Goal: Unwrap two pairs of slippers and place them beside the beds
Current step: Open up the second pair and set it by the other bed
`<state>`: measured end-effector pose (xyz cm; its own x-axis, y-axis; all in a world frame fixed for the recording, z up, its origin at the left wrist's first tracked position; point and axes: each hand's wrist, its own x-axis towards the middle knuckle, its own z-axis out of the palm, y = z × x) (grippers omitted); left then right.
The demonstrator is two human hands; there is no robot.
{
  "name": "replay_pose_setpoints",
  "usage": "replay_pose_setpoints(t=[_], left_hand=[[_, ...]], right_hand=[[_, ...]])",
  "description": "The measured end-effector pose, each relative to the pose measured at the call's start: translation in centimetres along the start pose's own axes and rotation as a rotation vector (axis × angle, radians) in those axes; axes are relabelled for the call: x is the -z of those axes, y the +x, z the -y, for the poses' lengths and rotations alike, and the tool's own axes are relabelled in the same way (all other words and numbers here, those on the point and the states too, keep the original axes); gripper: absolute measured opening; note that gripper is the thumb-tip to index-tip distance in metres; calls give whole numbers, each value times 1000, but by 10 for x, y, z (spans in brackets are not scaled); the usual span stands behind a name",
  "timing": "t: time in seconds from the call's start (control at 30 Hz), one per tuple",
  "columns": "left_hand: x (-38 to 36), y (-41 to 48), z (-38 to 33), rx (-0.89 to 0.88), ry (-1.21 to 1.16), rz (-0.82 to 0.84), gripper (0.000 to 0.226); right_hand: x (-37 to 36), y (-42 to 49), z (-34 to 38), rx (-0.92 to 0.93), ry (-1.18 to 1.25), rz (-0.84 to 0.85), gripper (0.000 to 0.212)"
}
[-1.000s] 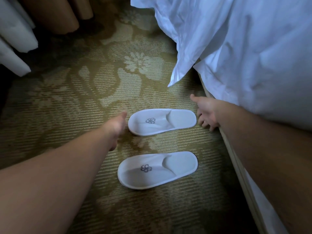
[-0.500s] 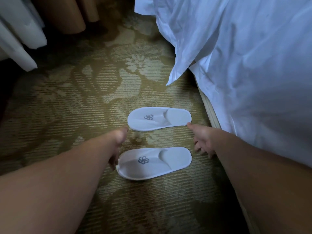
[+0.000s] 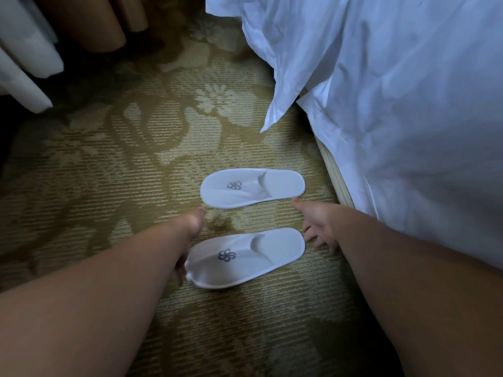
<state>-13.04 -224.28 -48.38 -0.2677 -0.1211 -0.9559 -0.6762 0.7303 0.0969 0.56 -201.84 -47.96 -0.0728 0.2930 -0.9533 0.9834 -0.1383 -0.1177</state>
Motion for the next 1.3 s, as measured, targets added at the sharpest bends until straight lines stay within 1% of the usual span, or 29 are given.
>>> replay_pose_setpoints(t=[0.13,0.23,0.3,0.43,0.53,0.6,0.67,0.87,1.03,1.17,1.3], left_hand=[[-3,-1,2,-3,-53,-6,88],[-8,-2,-1,-117,-62,-33,73],[-12,-2,-5,-206,-59,-29,68],[-13,2,-11,-310,-109,41,78],[-13,3,-12,-371,-209,63,79],[-14,1,-12,-397,-232,65,79],[-15,1,-12,-411,-239,57,80],[-18,0,-14,-429,-292,37,77],[-17,-3,-15,-402,-305,32,77],[-19,-5,-16,-414,-321,12,71],[-19,-6,-17,-406,-314,12,71]], right_hand=[[-1,1,1,-39,-43,5,103],[0,2,-1,-82,-69,18,108],[3,4,-4,-104,-72,14,108],[9,10,-13,-136,-77,-43,109],[12,15,-18,-138,-40,-81,107],[14,17,-19,-134,-28,-95,107],[16,17,-17,-143,-33,-108,105],[17,12,-9,-116,-2,-138,91],[19,10,-4,-89,29,-161,92],[19,9,0,-69,46,-188,92],[20,10,3,-62,57,-192,95]])
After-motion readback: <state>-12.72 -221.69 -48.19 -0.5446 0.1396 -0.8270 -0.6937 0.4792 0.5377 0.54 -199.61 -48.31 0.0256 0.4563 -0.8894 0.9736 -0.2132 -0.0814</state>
